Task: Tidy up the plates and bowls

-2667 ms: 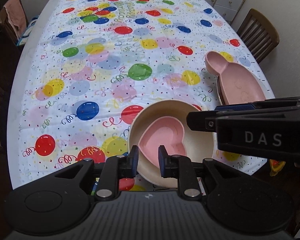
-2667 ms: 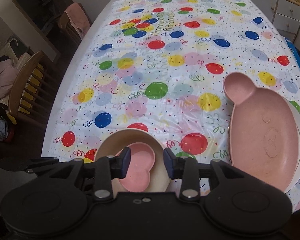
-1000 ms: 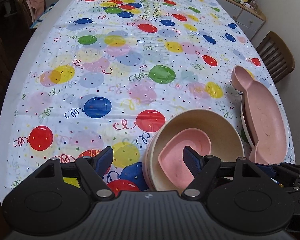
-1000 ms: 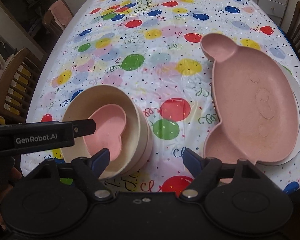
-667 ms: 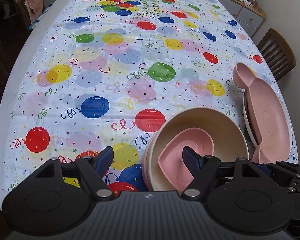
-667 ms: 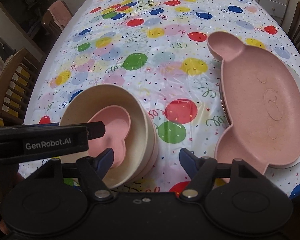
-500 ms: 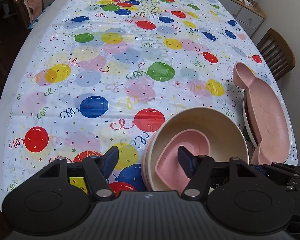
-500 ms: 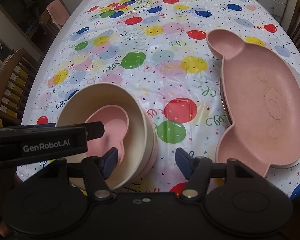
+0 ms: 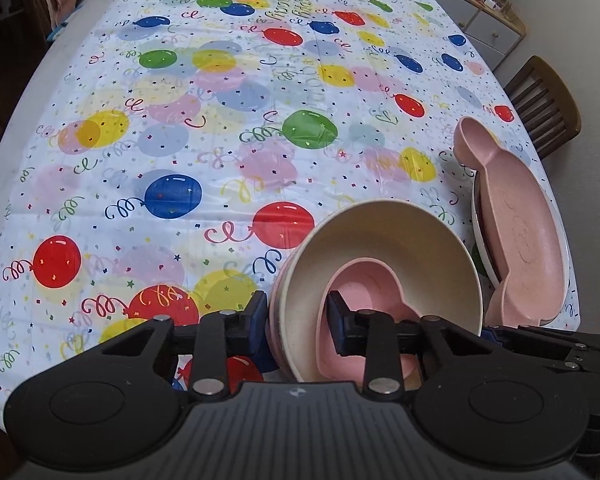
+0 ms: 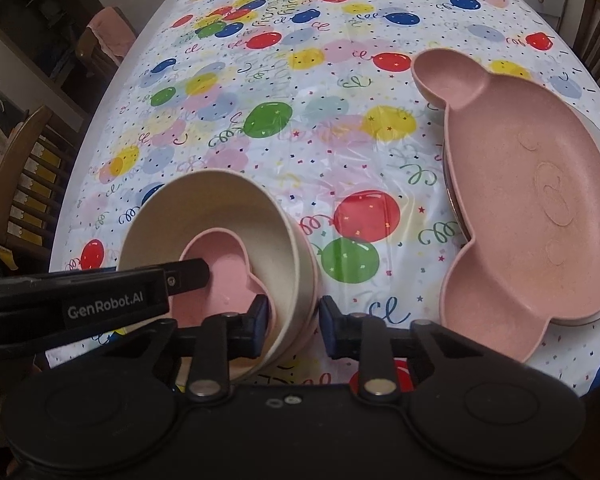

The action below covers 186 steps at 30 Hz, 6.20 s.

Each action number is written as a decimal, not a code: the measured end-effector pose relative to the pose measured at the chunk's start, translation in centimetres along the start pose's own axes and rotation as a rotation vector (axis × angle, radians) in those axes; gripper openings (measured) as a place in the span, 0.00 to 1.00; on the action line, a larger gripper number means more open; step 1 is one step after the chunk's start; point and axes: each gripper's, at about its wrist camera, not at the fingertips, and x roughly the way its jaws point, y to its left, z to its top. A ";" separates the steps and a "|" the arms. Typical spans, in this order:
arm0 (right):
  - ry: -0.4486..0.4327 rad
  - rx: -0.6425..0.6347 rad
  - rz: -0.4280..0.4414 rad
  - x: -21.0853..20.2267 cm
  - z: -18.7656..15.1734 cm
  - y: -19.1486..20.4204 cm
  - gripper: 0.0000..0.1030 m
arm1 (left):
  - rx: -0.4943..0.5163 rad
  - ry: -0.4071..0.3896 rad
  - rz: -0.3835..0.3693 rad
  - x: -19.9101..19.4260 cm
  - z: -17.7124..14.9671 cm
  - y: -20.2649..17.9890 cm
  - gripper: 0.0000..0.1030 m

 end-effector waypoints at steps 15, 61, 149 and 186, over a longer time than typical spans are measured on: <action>-0.023 0.032 -0.041 -2.0 -0.1 0.2 0.19 | 0.007 -0.003 -0.011 -2.9 -0.3 -1.5 0.30; -0.084 0.113 -0.095 -9.5 7.5 -17.8 0.19 | 0.166 0.040 -0.024 2.6 6.6 -23.1 0.30; -0.461 -0.057 0.031 -19.1 -2.6 -13.2 0.99 | 0.251 -0.279 -0.105 -10.0 -4.1 -16.4 0.95; -0.666 -0.084 -0.001 -22.1 -9.9 -10.4 1.00 | 0.238 -0.408 -0.063 -15.0 -10.1 -13.5 0.99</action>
